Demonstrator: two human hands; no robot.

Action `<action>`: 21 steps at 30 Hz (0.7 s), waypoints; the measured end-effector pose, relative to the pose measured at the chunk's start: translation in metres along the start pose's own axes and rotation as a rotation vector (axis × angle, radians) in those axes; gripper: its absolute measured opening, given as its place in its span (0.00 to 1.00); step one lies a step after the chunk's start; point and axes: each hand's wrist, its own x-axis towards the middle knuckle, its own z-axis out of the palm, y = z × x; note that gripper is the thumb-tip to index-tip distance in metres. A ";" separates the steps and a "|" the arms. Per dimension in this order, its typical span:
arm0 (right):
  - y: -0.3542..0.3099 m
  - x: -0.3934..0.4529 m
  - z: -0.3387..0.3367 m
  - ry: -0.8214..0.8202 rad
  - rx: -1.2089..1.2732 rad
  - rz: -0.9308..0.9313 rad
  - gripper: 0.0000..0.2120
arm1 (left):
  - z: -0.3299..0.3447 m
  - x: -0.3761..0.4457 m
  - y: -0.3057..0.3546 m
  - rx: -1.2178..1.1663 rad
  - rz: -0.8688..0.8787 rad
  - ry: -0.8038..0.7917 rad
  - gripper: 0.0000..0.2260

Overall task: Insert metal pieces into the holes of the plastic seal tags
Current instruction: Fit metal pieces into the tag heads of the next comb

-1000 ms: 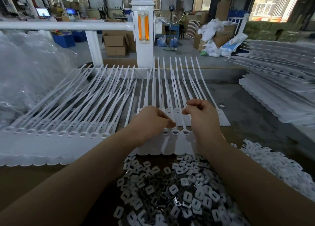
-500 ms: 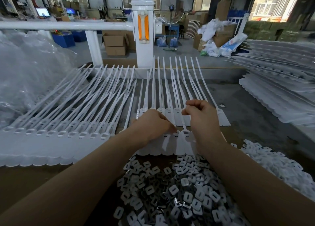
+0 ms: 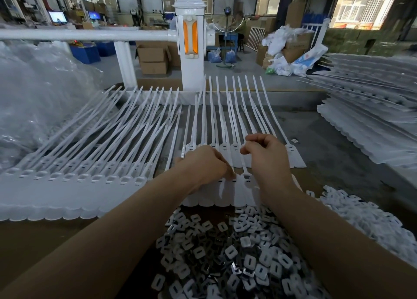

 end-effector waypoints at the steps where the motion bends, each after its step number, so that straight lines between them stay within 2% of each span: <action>1: 0.000 0.000 0.000 -0.001 -0.007 0.000 0.07 | 0.000 0.000 0.001 0.016 -0.002 -0.007 0.06; 6: 0.000 -0.001 0.002 -0.010 -0.040 -0.003 0.07 | -0.005 0.003 0.002 0.007 -0.038 -0.018 0.14; 12: -0.003 -0.002 0.001 -0.019 -0.039 0.028 0.07 | -0.006 0.000 -0.004 0.084 0.025 0.009 0.12; 15: -0.004 -0.003 -0.001 -0.024 -0.041 0.044 0.08 | -0.013 -0.005 -0.008 0.225 0.189 0.068 0.11; 17: -0.005 -0.004 -0.001 -0.024 -0.041 0.053 0.08 | -0.021 -0.012 -0.003 0.222 0.391 0.056 0.07; 19: -0.007 -0.005 -0.002 -0.019 -0.032 0.059 0.08 | -0.027 -0.020 0.004 0.110 0.587 -0.108 0.06; 21: -0.009 -0.005 -0.003 -0.019 -0.021 0.057 0.08 | -0.025 -0.028 0.009 0.124 0.695 -0.271 0.04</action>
